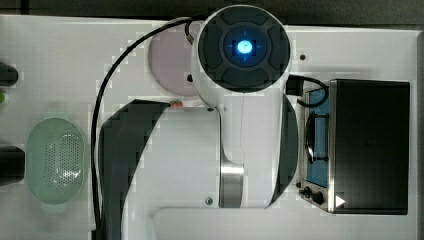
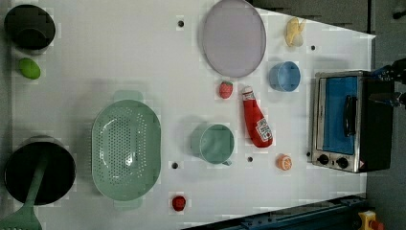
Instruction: Pick Ketchup from the table and place it in strainer.
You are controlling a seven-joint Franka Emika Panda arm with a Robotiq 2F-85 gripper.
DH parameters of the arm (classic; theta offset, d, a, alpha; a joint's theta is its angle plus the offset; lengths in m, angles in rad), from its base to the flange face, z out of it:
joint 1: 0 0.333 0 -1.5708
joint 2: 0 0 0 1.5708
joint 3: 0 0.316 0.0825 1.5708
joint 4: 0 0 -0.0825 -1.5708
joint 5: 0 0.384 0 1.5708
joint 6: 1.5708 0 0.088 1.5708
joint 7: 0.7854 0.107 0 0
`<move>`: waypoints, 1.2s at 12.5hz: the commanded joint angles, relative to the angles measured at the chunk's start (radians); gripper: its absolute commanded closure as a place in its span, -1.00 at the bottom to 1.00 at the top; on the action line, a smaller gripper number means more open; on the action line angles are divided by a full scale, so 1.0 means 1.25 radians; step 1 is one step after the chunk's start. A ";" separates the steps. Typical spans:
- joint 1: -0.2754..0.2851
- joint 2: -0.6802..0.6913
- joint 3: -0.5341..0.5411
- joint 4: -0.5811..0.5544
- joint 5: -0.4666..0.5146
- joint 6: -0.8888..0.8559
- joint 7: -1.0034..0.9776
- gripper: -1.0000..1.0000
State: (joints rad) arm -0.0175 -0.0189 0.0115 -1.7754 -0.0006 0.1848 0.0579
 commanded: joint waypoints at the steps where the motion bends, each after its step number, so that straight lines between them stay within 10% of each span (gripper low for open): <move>1: -0.079 -0.134 0.026 -0.008 0.022 -0.149 -0.051 -0.58; 3: -0.078 -0.128 0.027 -0.016 0.022 -0.145 -0.062 -0.99; 15: -0.075 -0.003 0.060 -0.273 0.022 0.122 -0.575 -1.00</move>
State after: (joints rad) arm -0.1019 0.0184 0.0900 -2.0977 0.0159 0.3035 -0.4771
